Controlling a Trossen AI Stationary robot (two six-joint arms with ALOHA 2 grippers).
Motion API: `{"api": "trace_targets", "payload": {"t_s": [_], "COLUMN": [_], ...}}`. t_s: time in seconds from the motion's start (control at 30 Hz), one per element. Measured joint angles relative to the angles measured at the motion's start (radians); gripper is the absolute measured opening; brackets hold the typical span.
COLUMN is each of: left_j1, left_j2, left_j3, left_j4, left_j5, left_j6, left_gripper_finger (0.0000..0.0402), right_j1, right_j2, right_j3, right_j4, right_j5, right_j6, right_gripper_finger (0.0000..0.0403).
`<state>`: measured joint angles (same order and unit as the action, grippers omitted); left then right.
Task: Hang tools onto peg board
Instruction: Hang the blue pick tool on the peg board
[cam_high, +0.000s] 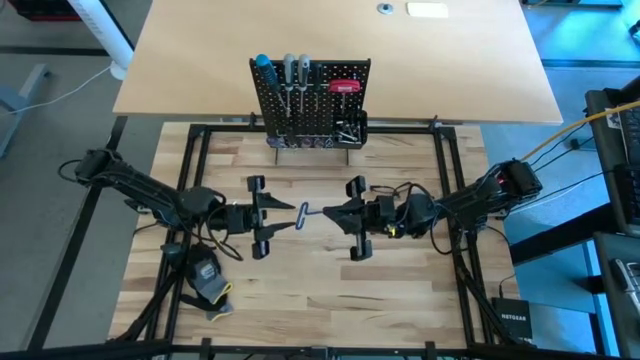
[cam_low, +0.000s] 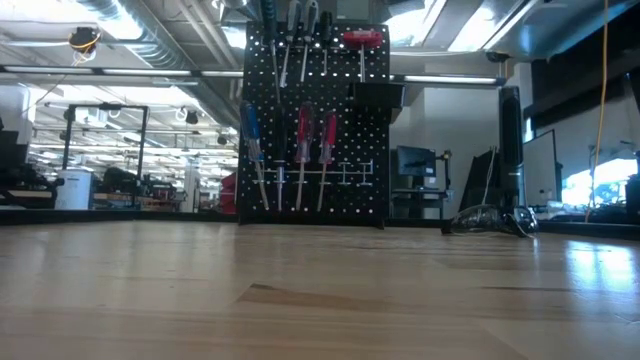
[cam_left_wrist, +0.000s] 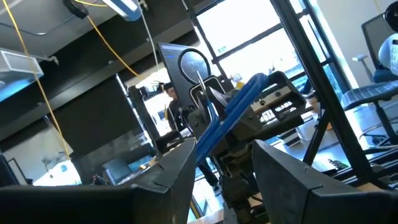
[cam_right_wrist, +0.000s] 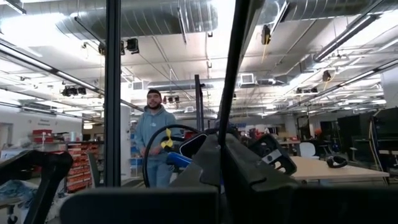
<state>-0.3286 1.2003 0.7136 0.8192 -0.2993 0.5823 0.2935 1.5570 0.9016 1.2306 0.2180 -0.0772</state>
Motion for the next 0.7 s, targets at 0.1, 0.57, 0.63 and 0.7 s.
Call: {"api": "trace_targets", "payload": {"t_s": [0.1,0.57,0.63,0.7], "left_j1": [0.000,-0.012,-0.016,-0.025], "left_j2": [0.000,0.011,0.010,0.002], "left_j3": [0.000,0.001,0.001,0.001], "left_j4": [-0.001,-0.033,-0.031,-0.032], "left_j5": [0.000,-0.001,-0.005,-0.031], "left_j6": [0.001,0.021,0.028,0.034], "left_gripper_finger": [0.0147,0.0136,0.0123,0.0106], "right_j1": [0.000,0.000,0.000,0.000], "right_j2": [0.000,0.100,0.100,0.100], "right_j3": [0.000,0.085,0.084,0.084], "right_j4": [0.004,-0.012,-0.012,-0.008], "right_j5": [0.001,0.025,0.024,0.025], "right_j6": [0.000,0.012,0.010,0.008], "right_gripper_finger": [0.0004,0.0004,0.0004,0.0004]}}
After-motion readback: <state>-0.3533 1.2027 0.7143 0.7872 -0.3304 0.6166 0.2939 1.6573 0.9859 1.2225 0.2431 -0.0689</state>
